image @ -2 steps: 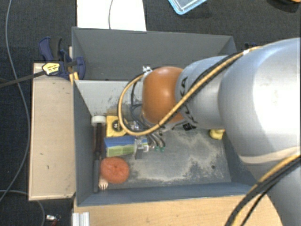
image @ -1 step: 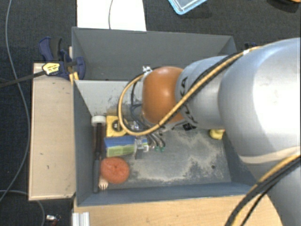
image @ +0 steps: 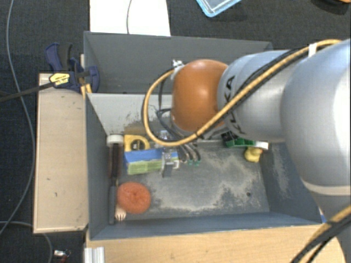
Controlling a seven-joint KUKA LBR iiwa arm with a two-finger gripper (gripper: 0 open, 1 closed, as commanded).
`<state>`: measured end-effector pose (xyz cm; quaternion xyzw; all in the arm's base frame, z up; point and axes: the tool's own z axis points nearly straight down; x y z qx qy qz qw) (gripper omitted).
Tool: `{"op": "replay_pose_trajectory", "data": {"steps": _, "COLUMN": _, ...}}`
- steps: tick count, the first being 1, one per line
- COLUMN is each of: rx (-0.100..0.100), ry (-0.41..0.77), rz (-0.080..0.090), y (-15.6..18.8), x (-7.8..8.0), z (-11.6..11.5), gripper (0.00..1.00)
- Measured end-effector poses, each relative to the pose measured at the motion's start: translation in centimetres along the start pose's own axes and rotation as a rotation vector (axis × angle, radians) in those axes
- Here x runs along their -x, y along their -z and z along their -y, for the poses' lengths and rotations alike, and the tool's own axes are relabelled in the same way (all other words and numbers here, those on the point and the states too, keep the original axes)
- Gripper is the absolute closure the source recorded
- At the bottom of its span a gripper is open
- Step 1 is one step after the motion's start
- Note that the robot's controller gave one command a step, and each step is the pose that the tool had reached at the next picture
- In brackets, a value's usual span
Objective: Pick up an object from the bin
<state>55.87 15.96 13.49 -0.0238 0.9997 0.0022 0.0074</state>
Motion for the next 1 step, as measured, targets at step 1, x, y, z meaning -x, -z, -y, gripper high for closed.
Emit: {"op": "replay_pose_trajectory", "data": {"steps": 1, "rx": -0.001, "ry": 0.006, "rz": -0.004, "y": 6.53, "x": -1.36, "z": 0.05, "gripper": 1.0}}
